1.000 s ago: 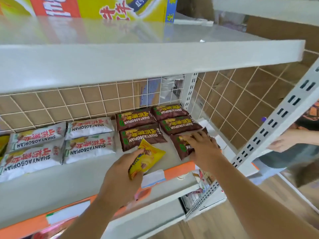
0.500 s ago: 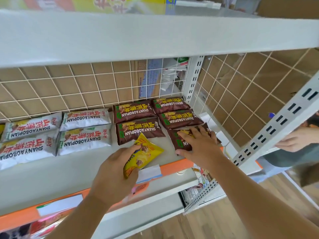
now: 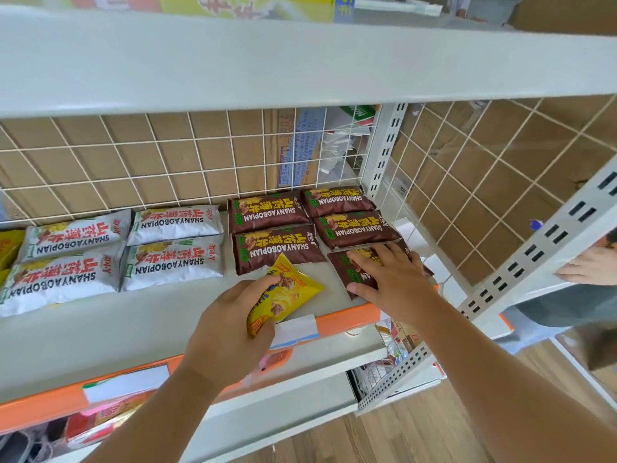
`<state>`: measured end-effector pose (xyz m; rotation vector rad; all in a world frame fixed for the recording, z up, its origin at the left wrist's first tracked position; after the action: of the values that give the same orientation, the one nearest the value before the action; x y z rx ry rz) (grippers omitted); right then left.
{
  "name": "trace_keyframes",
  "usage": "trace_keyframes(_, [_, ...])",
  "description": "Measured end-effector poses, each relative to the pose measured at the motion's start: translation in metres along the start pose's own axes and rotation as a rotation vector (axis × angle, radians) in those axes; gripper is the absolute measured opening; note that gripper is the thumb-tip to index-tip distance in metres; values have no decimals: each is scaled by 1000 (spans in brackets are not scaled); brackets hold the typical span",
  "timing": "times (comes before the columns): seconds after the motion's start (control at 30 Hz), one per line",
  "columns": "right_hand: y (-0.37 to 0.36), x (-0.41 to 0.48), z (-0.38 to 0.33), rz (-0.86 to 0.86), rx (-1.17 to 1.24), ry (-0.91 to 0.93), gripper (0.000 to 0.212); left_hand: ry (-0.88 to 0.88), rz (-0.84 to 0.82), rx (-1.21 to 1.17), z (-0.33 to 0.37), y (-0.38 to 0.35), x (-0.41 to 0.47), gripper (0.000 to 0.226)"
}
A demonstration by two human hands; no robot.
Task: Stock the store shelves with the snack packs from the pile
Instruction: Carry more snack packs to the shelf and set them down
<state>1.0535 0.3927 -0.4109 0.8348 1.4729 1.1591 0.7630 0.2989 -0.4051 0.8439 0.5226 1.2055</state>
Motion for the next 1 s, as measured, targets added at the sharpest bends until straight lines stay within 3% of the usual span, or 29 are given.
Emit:
trace_keyframes(0.1, [8, 0, 0, -13, 25, 11, 88, 9, -3, -3, 2, 1, 0, 69])
trace_keyframes(0.17, [19, -4, -8, 89, 54, 30, 86, 9, -13, -11, 2, 1, 0, 69])
trace_keyframes(0.3, [35, -20, -59, 279, 208, 282, 73, 9, -47, -43, 0, 1, 0, 77])
trace_keyframes(0.47, [45, -41, -150, 128, 100, 612, 75, 69, -142, -142, -6, 5, -3, 97])
trace_keyframes(0.7, [30, -33, -172, 24, -15, 468, 75, 114, -99, -102, -35, 27, -37, 86])
trace_keyframes(0.87, [35, -30, -204, 31, 51, 523, 33, 113, -93, -90, -52, 47, -61, 80])
trace_keyframes(1.0, [42, -36, -243, 102, 21, 595, 33, 142, -69, -115, -75, 66, -85, 77])
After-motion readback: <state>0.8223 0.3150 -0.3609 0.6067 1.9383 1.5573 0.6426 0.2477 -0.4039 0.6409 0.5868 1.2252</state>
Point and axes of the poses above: each hand's wrist, its own x-axis towards the middle knuckle, its own y-axis out of the back of the hand, z = x × y, the point moved 5 cm from there along x, towards the middle knuckle, and after that the axes turned 12 degrees about -z, right-handed, at the moved point
